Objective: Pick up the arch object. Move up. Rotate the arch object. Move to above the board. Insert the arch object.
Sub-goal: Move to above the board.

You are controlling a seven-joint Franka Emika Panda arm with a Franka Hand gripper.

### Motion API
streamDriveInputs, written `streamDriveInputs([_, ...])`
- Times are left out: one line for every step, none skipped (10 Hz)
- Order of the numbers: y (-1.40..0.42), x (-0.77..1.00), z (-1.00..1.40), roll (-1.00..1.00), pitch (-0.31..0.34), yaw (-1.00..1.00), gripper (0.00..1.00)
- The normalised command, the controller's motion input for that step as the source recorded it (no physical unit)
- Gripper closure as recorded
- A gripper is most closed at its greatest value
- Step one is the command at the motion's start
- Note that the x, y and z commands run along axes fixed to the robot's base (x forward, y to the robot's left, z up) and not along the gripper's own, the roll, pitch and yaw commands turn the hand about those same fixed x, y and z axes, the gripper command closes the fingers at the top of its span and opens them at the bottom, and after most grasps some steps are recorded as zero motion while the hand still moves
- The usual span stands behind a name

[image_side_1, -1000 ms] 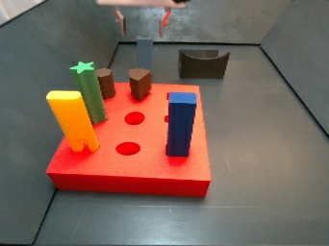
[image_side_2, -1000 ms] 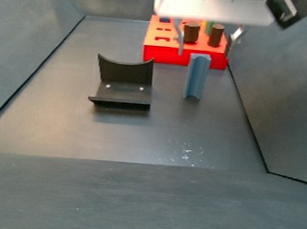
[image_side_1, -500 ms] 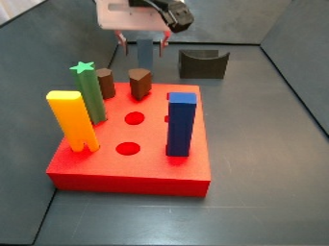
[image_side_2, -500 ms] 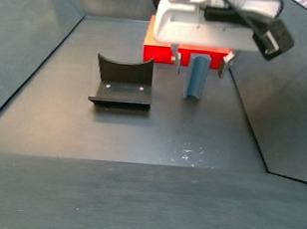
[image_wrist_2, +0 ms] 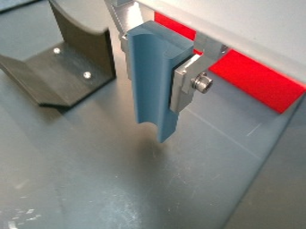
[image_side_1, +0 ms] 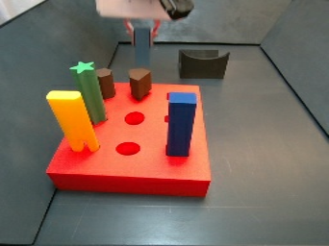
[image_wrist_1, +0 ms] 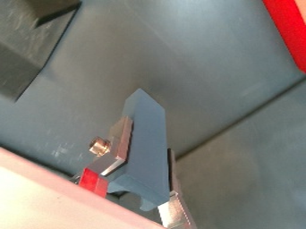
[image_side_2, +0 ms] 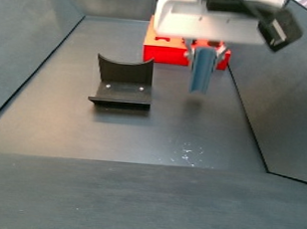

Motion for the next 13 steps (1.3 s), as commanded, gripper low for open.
streamDriveInputs([0.12, -0.01, 1.0, 0.12, 0.145, -0.06, 1.0])
streamDriveInputs([0.12, -0.01, 1.0, 0.1, 0.123, -0.04, 1.0])
streamDriveInputs([0.12, -0.01, 1.0, 0.07, 0.105, -0.02, 1.0])
streamDriveInputs([0.12, -0.01, 1.0, 0.06, 0.096, -0.02, 1.0])
streamDriveInputs([0.11, -0.01, 1.0, 0.05, 0.088, -0.02, 1.0])
streamDriveInputs([0.11, -0.01, 1.0, 0.04, 0.086, -0.02, 1.0])
streamDriveInputs([0.11, 0.0, 1.0, 0.03, 0.088, -0.02, 1.0])
streamDriveInputs([0.11, 0.0, 1.0, 0.02, 0.089, -0.02, 1.0])
streamDriveInputs([0.1, 0.0, 1.0, 0.02, 0.087, -0.02, 1.0])
streamDriveInputs([0.1, 0.0, 1.0, 0.02, 0.085, -0.02, 1.0])
streamDriveInputs([0.1, 0.0, 1.0, 0.01, 0.084, -0.02, 1.0])
streamDriveInputs([0.1, 0.0, 1.0, 0.01, 0.082, -0.02, 1.0])
streamDriveInputs([0.09, 0.0, 1.0, 0.01, 0.082, -0.02, 1.0])
